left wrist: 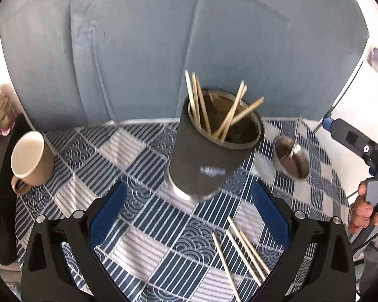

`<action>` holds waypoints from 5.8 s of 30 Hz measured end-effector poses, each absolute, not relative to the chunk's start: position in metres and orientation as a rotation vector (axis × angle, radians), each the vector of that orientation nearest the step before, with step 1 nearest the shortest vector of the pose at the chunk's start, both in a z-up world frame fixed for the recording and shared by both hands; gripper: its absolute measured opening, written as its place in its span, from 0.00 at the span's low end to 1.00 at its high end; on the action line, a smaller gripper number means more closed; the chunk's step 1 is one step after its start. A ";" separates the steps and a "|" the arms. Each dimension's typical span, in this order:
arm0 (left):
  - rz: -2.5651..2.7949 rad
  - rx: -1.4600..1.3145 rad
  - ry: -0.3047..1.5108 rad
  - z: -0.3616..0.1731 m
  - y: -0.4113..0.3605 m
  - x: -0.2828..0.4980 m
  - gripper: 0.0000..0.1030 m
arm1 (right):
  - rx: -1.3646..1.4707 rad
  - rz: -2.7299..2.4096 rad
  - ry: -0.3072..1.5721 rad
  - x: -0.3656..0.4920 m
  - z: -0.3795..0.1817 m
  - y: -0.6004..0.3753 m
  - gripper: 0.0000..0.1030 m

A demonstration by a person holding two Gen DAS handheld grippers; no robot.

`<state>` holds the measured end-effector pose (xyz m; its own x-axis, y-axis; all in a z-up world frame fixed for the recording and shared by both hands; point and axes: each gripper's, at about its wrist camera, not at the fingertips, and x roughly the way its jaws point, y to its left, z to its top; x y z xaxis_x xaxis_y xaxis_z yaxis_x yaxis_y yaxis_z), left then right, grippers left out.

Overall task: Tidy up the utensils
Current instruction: 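Withdraw both open grippers from the holder down over the remaining chopsticks, then close the left gripper on a chopstick while the right gripper grasps one too, then raise the left gripper's chopstick toward the holder while the right gripper carries its own above it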

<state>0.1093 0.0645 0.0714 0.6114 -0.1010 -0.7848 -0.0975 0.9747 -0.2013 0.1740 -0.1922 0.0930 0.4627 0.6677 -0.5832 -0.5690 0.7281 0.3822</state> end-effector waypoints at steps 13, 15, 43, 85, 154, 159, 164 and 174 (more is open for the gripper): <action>-0.049 -0.165 1.090 -0.007 0.025 0.084 0.94 | 0.042 0.748 0.941 0.124 0.034 -0.202 0.83; -0.054 -0.155 1.111 -0.015 0.020 0.082 0.94 | 0.035 0.737 0.961 0.119 0.026 -0.207 0.83; -0.004 -0.037 1.282 -0.076 -0.022 0.074 0.94 | -0.307 0.680 1.235 0.056 -0.075 -0.211 0.83; 0.074 -0.090 1.421 -0.063 0.049 0.019 0.11 | -0.224 0.617 1.546 0.103 -0.086 -0.240 0.05; -0.044 -0.180 1.224 0.084 0.068 0.187 0.12 | 0.268 1.014 1.010 0.252 0.093 -0.146 0.05; 0.022 -0.153 1.350 0.030 0.076 0.174 0.33 | 0.279 1.021 1.002 0.255 0.095 -0.146 0.05; 0.025 -0.184 1.498 -0.025 0.078 0.155 0.33 | 0.281 1.024 0.992 0.257 0.100 -0.146 0.05; 0.043 -0.226 1.592 -0.064 0.080 0.137 0.49 | 0.274 1.012 1.015 0.257 0.096 -0.145 0.05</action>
